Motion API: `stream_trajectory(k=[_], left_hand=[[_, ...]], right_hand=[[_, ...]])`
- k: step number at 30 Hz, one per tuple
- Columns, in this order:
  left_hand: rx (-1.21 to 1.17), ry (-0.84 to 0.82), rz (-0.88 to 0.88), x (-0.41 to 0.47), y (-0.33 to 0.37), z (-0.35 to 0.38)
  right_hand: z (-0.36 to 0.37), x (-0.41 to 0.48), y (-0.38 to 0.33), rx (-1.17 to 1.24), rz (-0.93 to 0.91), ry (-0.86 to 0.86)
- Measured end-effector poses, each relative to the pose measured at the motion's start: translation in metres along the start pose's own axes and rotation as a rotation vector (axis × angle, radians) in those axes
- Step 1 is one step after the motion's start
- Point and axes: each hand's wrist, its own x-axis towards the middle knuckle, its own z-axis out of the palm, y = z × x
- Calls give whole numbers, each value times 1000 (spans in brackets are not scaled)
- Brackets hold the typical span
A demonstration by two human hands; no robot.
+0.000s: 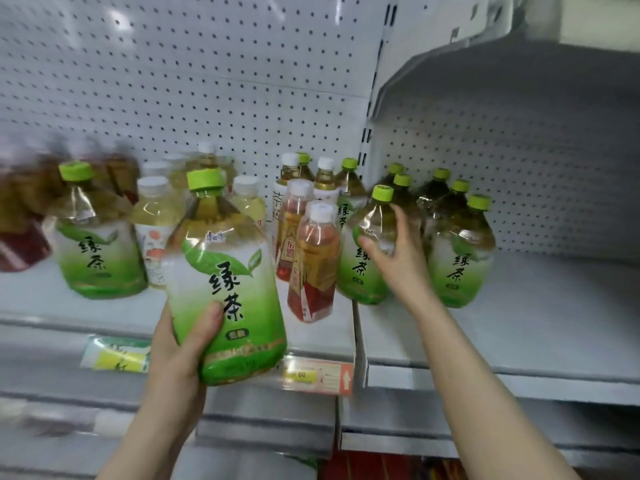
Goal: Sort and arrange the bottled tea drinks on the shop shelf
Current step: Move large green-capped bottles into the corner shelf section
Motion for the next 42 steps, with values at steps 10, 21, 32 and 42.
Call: stream_trajectory(k=[10, 21, 32, 42], left_hand=[[35, -23, -5, 10, 9, 5], [57, -51, -43, 17, 7, 11], [143, -120, -71, 8, 9, 17], [421, -441, 93, -7, -16, 88]], right_hand=[[20, 21, -24, -244, 29, 9], [24, 49, -28, -288, -33, -64], [14, 61, -40, -578, -208, 9], [-50, -60, -94, 417, -212, -97]])
